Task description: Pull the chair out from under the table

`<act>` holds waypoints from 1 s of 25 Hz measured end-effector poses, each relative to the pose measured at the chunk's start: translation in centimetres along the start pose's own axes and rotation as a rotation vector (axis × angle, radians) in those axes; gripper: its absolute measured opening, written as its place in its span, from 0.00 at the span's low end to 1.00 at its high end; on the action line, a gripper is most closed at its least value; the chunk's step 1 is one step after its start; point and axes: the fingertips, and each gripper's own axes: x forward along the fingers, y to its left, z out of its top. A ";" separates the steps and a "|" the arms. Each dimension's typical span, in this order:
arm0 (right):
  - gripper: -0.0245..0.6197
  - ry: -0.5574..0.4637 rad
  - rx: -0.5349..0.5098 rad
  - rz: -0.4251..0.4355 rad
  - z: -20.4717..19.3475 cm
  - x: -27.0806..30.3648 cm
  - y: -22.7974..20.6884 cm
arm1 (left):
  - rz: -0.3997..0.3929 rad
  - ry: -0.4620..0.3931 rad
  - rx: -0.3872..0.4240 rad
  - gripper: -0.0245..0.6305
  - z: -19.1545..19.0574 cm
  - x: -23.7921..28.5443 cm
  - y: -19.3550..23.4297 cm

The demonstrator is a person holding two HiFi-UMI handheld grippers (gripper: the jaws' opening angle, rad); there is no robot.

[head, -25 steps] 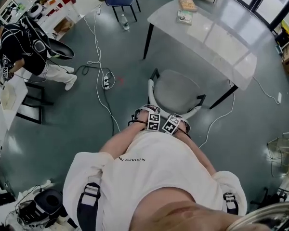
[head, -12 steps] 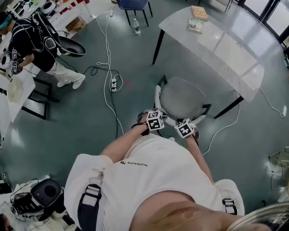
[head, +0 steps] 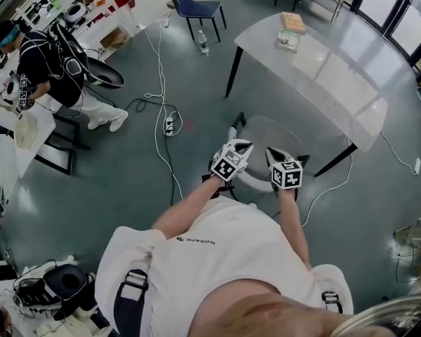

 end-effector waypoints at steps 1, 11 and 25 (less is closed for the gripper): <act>0.06 -0.043 0.013 0.015 1.5 -0.4 0.5 | 0.008 -0.023 -0.029 0.04 0.9 -0.4 0.2; 0.06 -0.327 0.106 0.081 10.9 -5.1 4.0 | 0.103 -0.281 -0.157 0.04 10.0 -5.5 -0.1; 0.06 -0.504 -0.002 0.020 16.5 -8.6 6.3 | 0.236 -0.453 -0.150 0.04 15.4 -9.4 -0.5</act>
